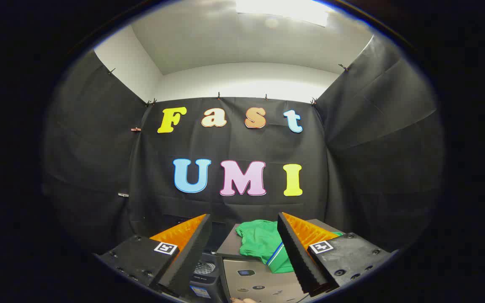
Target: Put the clothes into the washing machine and then close the washing machine lid.
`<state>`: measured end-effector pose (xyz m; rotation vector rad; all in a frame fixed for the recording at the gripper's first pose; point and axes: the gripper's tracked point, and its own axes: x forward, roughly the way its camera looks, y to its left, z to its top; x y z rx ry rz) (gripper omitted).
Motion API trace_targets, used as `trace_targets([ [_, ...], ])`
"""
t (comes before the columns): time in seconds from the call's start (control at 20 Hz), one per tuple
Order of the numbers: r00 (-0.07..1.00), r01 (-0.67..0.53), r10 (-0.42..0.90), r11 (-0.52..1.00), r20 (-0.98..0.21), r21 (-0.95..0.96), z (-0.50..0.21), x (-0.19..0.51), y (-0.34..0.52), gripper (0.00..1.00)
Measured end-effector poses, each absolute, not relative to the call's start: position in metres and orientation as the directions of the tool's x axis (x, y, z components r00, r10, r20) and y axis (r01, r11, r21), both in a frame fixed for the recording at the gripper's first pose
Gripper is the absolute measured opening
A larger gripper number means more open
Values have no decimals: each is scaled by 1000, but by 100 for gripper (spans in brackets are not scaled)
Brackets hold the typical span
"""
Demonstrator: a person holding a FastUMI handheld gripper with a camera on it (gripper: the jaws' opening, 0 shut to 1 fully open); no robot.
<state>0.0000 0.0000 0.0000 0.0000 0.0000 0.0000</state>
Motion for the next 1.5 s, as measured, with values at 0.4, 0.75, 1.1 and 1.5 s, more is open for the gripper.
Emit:
trace_targets([
  [0.4, 1000, -5, 5, 1000, 1, -8, 0, 2, 3, 98],
  [0.75, 1000, -5, 5, 1000, 4, -13, -1, 2, 5, 98],
  [1.1, 1000, -3, 3, 1000, -1, -14, -3, 6, 6, 98],
  [1.5, 1000, 23, -23, 999, -15, -33, -5, 14, -3, 98],
])
